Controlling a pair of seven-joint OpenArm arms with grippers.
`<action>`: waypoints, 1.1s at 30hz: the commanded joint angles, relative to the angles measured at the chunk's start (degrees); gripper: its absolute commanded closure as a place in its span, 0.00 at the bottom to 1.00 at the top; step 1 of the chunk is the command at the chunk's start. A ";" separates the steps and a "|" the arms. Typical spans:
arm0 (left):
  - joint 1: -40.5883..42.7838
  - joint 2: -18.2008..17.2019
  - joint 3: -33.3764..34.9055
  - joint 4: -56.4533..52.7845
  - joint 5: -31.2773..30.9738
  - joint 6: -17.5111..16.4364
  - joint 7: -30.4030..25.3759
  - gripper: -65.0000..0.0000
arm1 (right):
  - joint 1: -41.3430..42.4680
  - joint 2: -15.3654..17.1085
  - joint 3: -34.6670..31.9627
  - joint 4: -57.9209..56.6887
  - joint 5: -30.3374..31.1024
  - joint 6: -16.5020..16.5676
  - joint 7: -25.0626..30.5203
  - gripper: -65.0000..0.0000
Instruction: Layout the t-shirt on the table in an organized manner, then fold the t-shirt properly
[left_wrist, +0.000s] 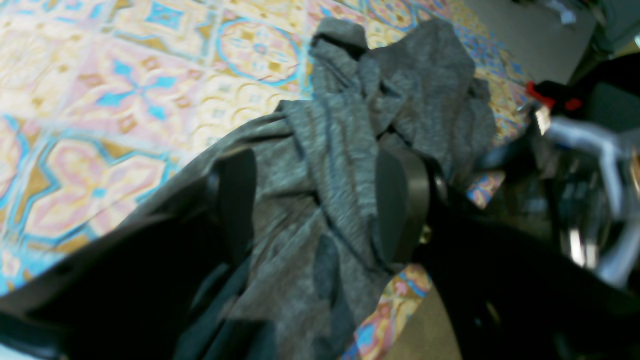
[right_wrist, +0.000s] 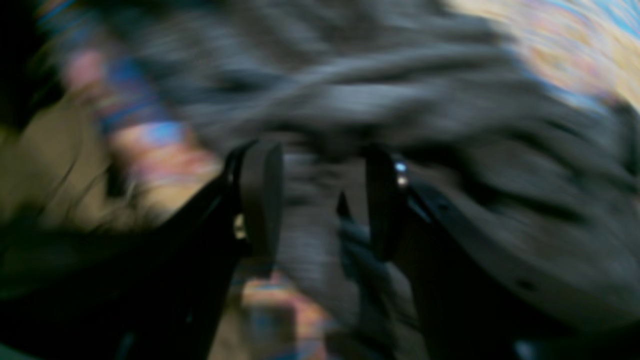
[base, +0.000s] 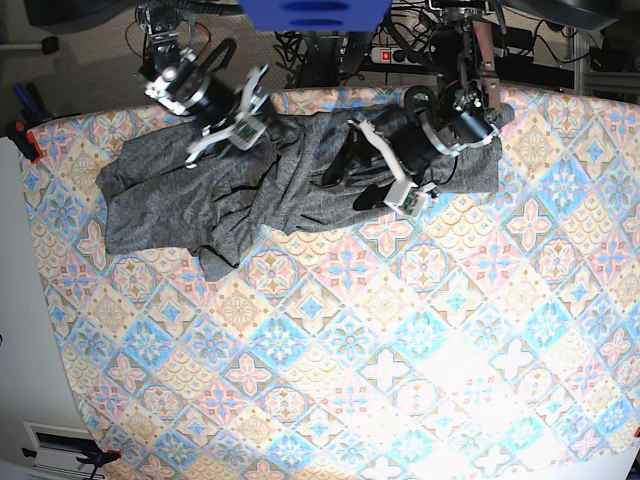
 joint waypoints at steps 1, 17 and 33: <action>0.06 0.10 -0.62 1.05 -1.21 -0.32 -1.23 0.44 | 0.11 -0.70 2.92 1.15 0.72 -0.10 1.30 0.60; -2.93 0.63 12.04 -5.90 10.66 -0.32 -1.58 0.44 | 5.21 -3.07 19.36 0.89 1.95 -0.10 1.30 0.60; -6.63 5.46 13.88 -12.32 18.22 -0.32 -1.58 0.44 | 5.21 -2.72 20.94 0.98 8.28 -0.10 1.30 0.60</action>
